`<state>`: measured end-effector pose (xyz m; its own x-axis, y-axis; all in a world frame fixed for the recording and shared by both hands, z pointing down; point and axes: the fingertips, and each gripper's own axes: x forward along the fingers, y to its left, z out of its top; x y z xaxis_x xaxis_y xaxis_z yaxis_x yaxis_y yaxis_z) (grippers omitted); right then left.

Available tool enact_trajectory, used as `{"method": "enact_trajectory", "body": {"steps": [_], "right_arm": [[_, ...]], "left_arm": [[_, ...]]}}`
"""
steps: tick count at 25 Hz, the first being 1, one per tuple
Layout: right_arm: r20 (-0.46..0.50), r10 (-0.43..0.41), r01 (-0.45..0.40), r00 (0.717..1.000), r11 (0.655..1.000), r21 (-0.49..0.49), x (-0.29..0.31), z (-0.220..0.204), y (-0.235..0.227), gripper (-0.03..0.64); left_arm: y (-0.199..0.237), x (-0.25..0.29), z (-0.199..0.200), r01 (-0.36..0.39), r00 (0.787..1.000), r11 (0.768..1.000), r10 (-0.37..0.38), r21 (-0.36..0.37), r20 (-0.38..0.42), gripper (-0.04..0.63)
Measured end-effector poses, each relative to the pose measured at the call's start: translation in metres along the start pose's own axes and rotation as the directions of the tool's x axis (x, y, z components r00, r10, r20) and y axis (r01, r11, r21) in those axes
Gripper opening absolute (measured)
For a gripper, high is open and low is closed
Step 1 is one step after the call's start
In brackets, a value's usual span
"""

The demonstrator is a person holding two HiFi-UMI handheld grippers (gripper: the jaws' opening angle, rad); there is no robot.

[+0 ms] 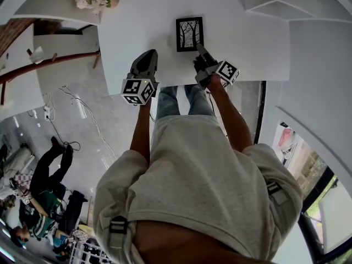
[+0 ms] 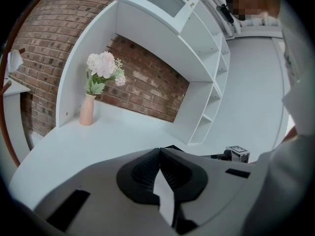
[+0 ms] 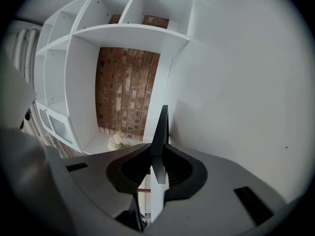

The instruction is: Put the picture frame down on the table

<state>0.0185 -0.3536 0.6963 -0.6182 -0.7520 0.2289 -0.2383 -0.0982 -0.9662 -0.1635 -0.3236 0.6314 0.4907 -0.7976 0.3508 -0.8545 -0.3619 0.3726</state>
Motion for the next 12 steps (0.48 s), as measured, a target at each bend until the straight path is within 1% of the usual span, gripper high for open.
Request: {"method": "enact_trajectory", "body": {"steps": [5,9,12], "right_arm": [[-0.048,-0.059,0.056,0.997,0.996,-0.066,0.000,-0.005,-0.004,0.098],[-0.106,-0.108,0.092,0.988,0.985,-0.149,0.003,-0.012,-0.007,0.168],[-0.146,-0.150,0.110,0.978,0.962,-0.248,0.006,-0.016,-0.006,0.213]], "left_arm": [[-0.002,0.000,0.002,-0.005,1.000,1.000,0.005,-0.010,0.007,0.015],[-0.002,0.002,0.007,-0.005,1.000,1.000,0.006,-0.025,0.022,0.015],[-0.002,0.002,0.011,-0.004,0.999,1.000,0.004,-0.024,0.032,0.015]]}}
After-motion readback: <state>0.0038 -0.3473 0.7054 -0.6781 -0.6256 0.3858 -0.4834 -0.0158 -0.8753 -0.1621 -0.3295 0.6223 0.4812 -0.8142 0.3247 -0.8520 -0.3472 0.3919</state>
